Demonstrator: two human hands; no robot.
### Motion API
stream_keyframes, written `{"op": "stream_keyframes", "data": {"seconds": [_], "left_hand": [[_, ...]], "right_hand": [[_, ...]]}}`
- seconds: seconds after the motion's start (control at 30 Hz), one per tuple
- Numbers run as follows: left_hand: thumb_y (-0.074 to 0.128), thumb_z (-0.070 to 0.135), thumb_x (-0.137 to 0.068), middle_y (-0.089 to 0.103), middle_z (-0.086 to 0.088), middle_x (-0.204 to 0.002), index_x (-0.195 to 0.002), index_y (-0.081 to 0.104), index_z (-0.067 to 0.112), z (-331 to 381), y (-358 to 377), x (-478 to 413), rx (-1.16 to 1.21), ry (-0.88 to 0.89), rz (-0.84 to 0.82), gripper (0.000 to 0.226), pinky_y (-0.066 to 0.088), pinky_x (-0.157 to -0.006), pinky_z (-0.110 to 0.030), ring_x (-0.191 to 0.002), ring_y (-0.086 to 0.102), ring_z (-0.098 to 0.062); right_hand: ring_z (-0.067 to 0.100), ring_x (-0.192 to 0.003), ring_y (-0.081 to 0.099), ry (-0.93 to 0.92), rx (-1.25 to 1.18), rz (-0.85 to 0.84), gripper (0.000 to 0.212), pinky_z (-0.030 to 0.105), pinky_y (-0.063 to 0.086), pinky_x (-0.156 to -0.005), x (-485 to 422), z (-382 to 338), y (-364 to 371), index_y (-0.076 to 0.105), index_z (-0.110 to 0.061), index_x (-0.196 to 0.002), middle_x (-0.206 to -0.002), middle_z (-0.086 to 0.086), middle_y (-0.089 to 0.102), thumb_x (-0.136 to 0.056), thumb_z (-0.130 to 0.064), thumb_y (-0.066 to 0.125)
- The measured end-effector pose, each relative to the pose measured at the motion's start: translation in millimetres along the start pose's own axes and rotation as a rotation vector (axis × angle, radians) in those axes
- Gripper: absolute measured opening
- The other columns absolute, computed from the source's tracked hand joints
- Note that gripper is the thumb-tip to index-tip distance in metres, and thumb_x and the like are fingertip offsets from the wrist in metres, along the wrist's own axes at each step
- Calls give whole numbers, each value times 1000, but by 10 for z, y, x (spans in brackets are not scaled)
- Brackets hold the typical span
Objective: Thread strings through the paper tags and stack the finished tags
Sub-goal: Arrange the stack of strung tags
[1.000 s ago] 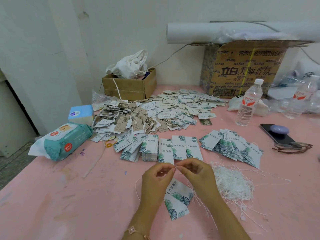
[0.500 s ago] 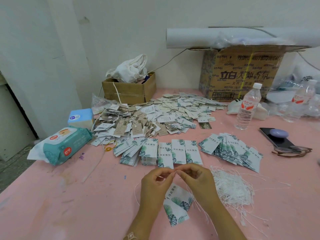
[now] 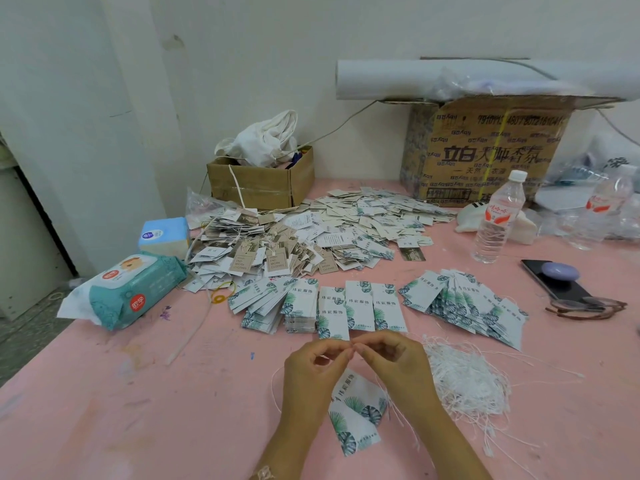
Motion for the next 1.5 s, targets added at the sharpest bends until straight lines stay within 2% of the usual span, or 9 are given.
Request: {"op": "stream_keyframes", "data": {"seconds": [0.27, 0.43, 0.63, 0.83, 0.97, 1.1, 1.2, 1.3, 1.5], "left_hand": [[81, 19, -71, 75, 2, -76, -72, 78, 32, 63, -20, -16, 132, -52, -26, 13, 52, -64, -24, -67, 67, -10], [80, 29, -64, 75, 1, -75, -70, 78, 29, 68, -32, -5, 161, -56, -29, 6, 51, -62, -21, -65, 66, -9], [80, 13, -73, 75, 2, -76, -71, 77, 29, 20, -36, -17, 136, -65, -38, 17, 52, -66, -27, -66, 65, -11], [77, 10, -78, 70, 0, -66, -75, 76, 27, -19, -7, -27, 168, -77, -18, 17, 45, -53, -19, -55, 52, -9], [69, 17, -84, 70, -3, -68, -80, 73, 17, -52, -44, -54, 387, -179, 55, 5, 53, -58, -22, -60, 62, -12], [66, 26, -79, 74, -7, -83, -93, 68, 6, -120, -109, -89, 776, -301, 159, 24, 58, -67, -24, -79, 71, -15], [61, 26, -83, 73, -8, -91, -95, 66, 6, -114, -110, -105, 909, -299, 149, 24, 59, -76, -27, -86, 71, -14], [58, 28, -83, 73, -8, -97, -98, 65, 9, -117, -132, -120, 983, -301, 165, 26, 55, -89, -31, -93, 69, -14], [57, 27, -79, 76, -5, -91, -96, 63, 9, -183, -215, -179, 1242, -321, 227, 26, 59, -69, -23, -88, 73, -11]], "right_hand": [[5, -64, 63, 121, -222, -114, 13, 15, 49, -60, 19, -3, 25, 77, -14, -80, -68, -1, 71, -70, -22, 77], [7, -66, 63, 122, -192, -127, 13, 17, 50, -63, 16, 31, 30, 77, -12, -81, -73, 3, 72, -71, -21, 77], [11, -69, 63, 115, -171, -124, 13, 22, 52, -67, 15, 54, 36, 77, -13, -80, -76, 7, 73, -71, -22, 78], [9, -75, 64, 64, -105, -109, 8, 21, 50, -67, -3, 69, 51, 74, -23, -86, -82, 1, 72, -79, -17, 74], [11, -91, 62, 26, 123, -135, 32, 21, 53, -74, -28, 106, 59, 63, -33, -114, -97, -8, 68, -84, -22, 70], [-7, -96, 58, 76, 248, -235, 51, 12, 49, -79, 15, 193, 116, 51, -41, -128, -114, -20, 61, -83, -29, 73], [-6, -91, 62, 62, 238, -289, 45, 14, 52, -76, 49, 198, 158, 54, -51, -121, -109, -20, 65, -84, -32, 72], [-2, -95, 63, 31, 251, -308, 41, 19, 52, -81, 52, 174, 178, 60, -47, -120, -107, -19, 68, -85, -28, 71], [-4, -66, 58, 34, 246, -235, 24, 9, 43, -59, 26, 182, 114, 71, -34, -107, -85, -19, 71, -94, -17, 59]]}}
Point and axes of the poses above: each hand's wrist, its own x-axis away from the middle knuckle, its own y-axis out of the palm, z = x × y, the point moved 5 cm from there along -x, towards the middle knuckle
